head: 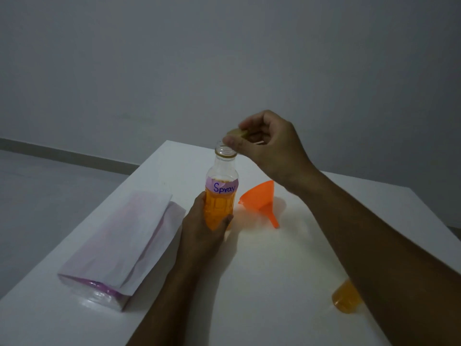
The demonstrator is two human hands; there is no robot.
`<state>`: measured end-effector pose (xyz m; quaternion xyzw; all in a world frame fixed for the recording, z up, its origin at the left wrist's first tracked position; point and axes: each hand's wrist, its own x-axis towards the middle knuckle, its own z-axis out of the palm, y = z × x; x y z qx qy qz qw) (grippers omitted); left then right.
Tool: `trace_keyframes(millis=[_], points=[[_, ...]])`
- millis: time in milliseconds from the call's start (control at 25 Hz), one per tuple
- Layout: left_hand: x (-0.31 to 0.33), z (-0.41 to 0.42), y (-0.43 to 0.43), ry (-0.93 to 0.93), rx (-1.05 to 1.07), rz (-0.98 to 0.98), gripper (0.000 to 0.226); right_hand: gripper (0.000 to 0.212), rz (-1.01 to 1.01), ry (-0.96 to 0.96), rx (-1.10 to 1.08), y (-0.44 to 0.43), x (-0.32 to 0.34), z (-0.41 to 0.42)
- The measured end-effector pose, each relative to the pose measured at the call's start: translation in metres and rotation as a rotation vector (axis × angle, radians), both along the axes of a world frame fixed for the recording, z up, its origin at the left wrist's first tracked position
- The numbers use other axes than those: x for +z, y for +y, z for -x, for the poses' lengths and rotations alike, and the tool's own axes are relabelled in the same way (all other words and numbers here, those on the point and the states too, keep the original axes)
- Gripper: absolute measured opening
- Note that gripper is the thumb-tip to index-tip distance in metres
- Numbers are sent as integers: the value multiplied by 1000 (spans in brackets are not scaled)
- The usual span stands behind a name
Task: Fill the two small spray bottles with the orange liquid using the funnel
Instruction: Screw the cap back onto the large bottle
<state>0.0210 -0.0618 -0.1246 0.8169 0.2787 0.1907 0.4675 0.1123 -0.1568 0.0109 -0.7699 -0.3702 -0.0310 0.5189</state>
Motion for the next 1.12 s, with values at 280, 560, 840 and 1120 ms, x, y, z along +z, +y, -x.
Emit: trace_keyframes(millis=[280, 560, 840, 1120], points=[[-13, 15, -3, -260, 34, 51, 49, 49, 555, -199, 221, 15, 26, -14], [-5, -6, 8, 146, -8, -55, 51, 33, 877, -532, 178, 31, 41, -14], [-11, -12, 11, 161, 23, -95, 51, 45, 1083, -730, 274, 39, 67, -20], [-9, -6, 11, 69, 31, -135, 55, 41, 1037, -747, 165, 40, 45, -11]])
